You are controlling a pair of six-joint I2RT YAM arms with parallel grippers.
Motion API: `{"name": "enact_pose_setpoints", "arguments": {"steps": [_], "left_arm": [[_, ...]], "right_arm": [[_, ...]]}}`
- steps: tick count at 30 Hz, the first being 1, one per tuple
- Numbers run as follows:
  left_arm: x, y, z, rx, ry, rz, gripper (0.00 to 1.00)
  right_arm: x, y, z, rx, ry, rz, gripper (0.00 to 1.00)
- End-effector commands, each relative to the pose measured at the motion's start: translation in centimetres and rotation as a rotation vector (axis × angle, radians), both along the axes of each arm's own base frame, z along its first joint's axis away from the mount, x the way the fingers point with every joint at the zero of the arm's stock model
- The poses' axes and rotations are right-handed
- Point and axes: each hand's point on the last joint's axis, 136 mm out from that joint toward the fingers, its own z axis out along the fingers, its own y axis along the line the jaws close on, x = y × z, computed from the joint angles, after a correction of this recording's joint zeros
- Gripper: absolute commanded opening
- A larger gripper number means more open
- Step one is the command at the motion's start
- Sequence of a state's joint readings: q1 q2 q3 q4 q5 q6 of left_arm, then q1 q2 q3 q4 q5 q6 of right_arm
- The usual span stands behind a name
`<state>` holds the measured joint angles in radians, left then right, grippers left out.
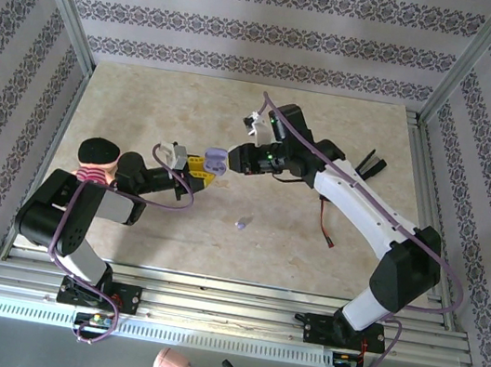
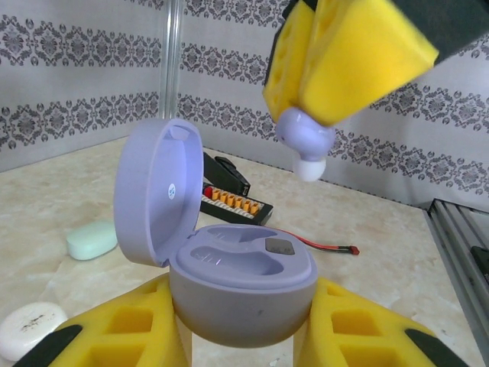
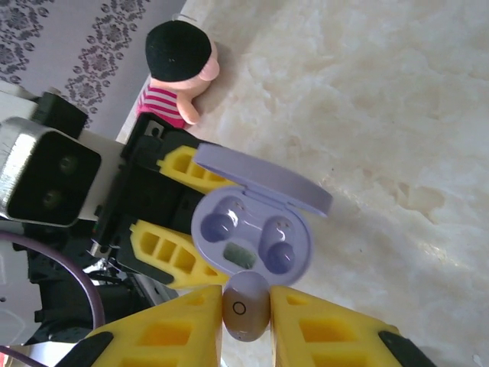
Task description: Insert wireless bluetooth earbuds into charging case
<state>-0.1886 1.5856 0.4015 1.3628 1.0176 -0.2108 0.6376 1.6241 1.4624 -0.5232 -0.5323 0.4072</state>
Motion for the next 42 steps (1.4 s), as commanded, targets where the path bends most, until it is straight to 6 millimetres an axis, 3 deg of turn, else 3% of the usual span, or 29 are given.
{"name": "enact_pose_setpoints", "arguments": {"steps": [1,20,34,36,42], "left_arm": [[-0.7,-1.1,1.6,-0.020,-0.058,-0.072,0.19],[-0.6,-1.3,3.4,-0.049,-0.076,-0.060,0.19],[-0.7,-1.2,3.6,-0.051,-0.082,-0.052,0.19],[-0.6,-1.2,3.6,-0.051,-0.085,-0.050,0.19],[-0.1,-0.9,3.0,-0.041,-0.087,-0.013,0.19]], "right_arm": [[0.2,1.2,0.8,0.034,-0.026,0.048,0.22],[0.1,1.0,-1.8,-0.002,0.015,0.060,0.22],[0.2,0.6,-3.4,-0.025,0.041,0.057,0.22],[0.1,0.6,-3.1,-0.019,0.035,0.060,0.27],[0.2,-0.8,-0.9,-0.007,-0.046,0.026,0.54]]}}
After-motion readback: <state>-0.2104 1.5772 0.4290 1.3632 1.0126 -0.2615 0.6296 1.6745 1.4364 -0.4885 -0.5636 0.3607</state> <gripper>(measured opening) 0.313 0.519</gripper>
